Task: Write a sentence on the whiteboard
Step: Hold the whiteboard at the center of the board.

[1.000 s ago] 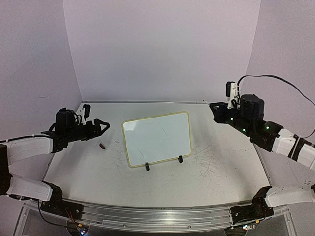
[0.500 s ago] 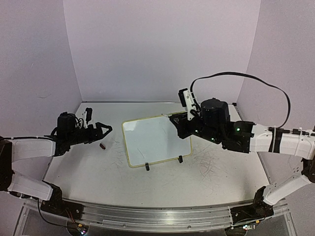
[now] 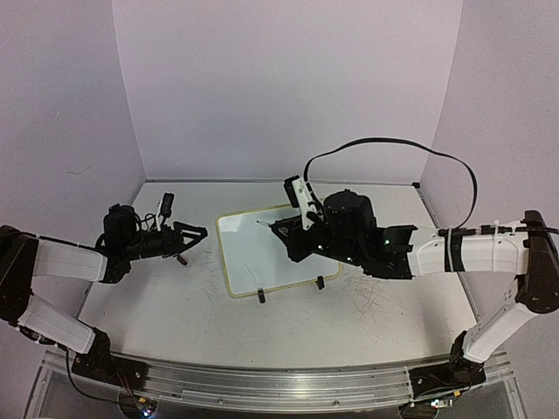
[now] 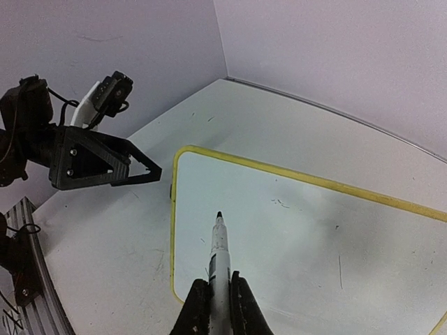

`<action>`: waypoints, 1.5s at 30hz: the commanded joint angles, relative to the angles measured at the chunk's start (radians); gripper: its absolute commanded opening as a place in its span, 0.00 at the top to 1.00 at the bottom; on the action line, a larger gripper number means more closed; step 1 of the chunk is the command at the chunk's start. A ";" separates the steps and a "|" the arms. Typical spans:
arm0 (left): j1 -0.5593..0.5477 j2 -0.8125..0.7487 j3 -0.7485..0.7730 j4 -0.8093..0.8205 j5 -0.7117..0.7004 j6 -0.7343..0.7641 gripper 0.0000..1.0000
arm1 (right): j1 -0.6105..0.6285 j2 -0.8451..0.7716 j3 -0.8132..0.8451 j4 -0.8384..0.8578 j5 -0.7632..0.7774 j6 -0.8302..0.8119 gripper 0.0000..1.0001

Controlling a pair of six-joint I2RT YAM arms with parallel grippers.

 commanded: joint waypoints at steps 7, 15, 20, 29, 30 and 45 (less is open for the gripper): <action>-0.057 0.123 0.084 0.127 0.071 0.013 0.36 | 0.027 0.089 0.082 0.144 -0.084 -0.022 1.00; -0.074 0.202 0.137 0.135 0.100 0.037 0.60 | 0.032 0.153 0.145 0.119 -0.091 -0.005 1.00; -0.079 0.234 0.150 0.138 0.096 0.042 0.68 | 0.034 0.172 0.160 0.115 -0.090 -0.009 1.00; -0.079 0.248 0.148 0.138 0.098 0.062 0.83 | 0.060 0.219 0.204 0.048 -0.058 -0.046 1.00; -0.079 0.250 0.148 0.138 0.098 0.064 0.84 | 0.066 0.218 0.203 0.038 -0.042 -0.049 1.00; -0.082 0.256 0.164 0.138 0.109 0.085 0.96 | 0.109 0.255 0.203 0.017 0.099 -0.024 1.00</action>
